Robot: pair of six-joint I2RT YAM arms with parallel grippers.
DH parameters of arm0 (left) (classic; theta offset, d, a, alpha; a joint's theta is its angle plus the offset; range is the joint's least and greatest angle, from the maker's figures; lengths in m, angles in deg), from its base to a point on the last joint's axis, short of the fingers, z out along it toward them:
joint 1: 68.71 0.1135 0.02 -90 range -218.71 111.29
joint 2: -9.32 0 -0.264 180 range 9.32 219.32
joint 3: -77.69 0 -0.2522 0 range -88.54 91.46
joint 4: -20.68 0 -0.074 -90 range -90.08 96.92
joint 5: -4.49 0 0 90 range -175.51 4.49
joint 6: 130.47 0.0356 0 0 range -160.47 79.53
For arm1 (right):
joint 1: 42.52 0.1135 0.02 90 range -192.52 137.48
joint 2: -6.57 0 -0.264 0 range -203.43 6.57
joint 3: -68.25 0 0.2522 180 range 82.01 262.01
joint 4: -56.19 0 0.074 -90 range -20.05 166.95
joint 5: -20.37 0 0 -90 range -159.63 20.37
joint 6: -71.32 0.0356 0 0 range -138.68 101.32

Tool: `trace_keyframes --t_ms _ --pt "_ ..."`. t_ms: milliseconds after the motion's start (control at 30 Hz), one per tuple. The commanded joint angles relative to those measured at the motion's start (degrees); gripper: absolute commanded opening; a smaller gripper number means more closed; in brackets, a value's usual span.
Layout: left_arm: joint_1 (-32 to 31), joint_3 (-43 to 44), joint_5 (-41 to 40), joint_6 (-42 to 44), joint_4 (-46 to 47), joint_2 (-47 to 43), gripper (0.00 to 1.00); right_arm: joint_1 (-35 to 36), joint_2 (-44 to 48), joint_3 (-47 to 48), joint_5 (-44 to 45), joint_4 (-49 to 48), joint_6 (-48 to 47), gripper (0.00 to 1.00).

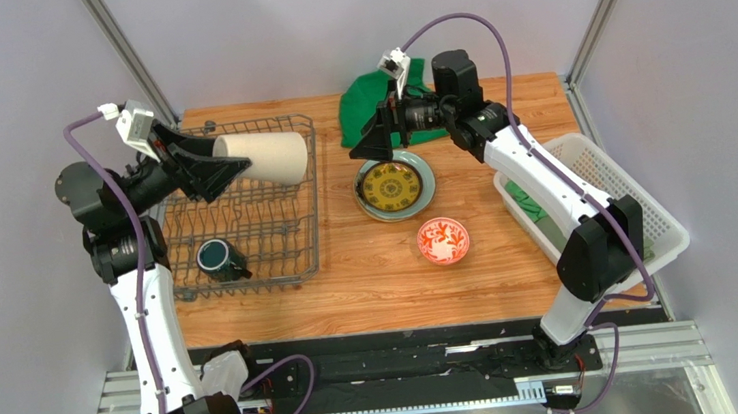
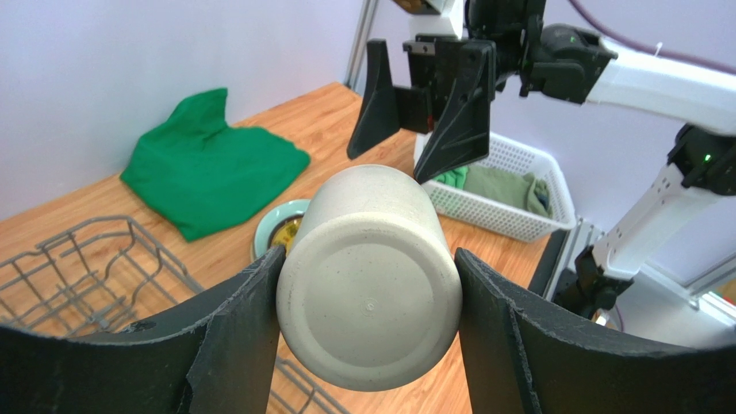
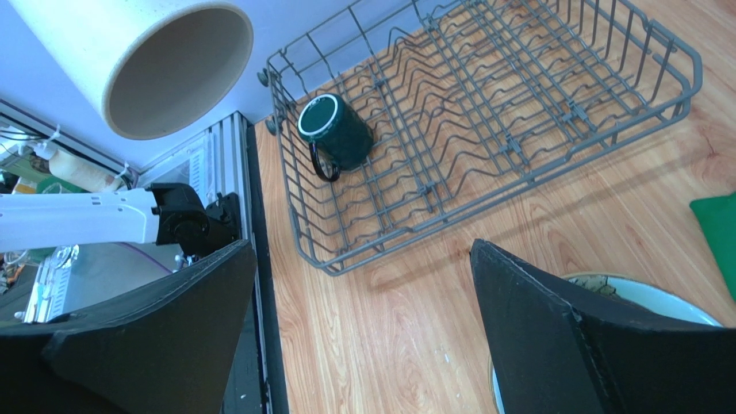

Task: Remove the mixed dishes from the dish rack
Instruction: Pick up the cup from the dish rack.

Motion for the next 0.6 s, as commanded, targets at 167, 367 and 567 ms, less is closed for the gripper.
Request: trace_keyframes --t_ms 167,367,567 --pt "-6.0 -2.49 -7.47 -22.62 24.71 5.02 0.0 2.61 -2.31 4.71 0.91 -9.62 4.25 0.99" --pt "-9.78 -4.96 -9.49 -36.25 40.63 10.29 0.0 3.49 -3.2 6.82 1.78 -12.78 6.1 0.99" --pt "-13.12 -6.01 -11.43 -43.82 50.92 14.69 0.0 3.58 -3.55 7.18 2.23 -14.54 6.97 0.99"
